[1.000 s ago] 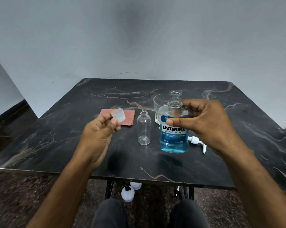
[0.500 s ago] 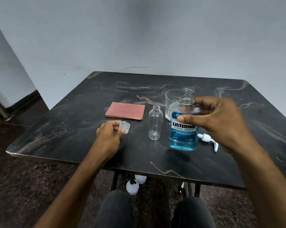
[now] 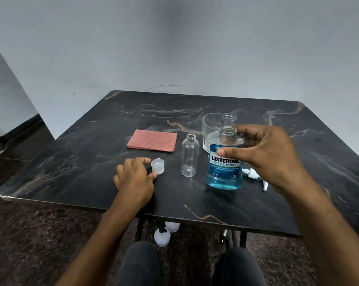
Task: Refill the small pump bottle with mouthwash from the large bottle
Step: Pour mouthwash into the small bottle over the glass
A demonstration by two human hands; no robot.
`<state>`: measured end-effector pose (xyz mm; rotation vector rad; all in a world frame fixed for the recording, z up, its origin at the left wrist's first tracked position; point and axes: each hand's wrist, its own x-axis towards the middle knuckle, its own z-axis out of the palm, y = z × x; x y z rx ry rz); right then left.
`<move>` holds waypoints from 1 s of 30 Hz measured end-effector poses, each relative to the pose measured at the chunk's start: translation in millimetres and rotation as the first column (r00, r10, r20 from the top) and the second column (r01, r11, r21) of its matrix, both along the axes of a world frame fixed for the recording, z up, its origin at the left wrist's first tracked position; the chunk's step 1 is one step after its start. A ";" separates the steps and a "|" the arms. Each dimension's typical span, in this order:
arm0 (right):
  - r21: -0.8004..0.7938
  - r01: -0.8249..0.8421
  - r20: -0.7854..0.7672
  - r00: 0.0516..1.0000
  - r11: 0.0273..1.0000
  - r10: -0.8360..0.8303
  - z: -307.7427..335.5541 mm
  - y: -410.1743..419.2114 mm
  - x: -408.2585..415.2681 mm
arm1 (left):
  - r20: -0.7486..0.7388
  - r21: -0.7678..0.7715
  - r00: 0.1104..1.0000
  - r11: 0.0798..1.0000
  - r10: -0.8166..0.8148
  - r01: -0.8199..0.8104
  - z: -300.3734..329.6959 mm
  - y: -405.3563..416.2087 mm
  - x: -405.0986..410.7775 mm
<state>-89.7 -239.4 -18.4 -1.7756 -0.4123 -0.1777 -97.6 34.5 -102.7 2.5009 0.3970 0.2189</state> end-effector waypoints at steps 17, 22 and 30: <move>0.182 0.019 0.012 1.000 0.983 -0.021 -0.4 -3.2 0.6 | 0.325 -0.358 0.921 0.874 -0.213 0.328 37.6 -59.2 -1.1; 0.325 0.047 -0.022 0.999 0.945 -0.042 -7.7 -1.1 3.6 | 0.315 -0.367 0.932 0.882 -0.181 0.296 33.4 -63.7 4.1; 0.195 0.058 -0.025 0.998 0.979 -0.054 -6.0 -5.1 6.1 | 0.386 -0.398 0.905 0.852 -0.179 0.339 31.3 -64.0 4.0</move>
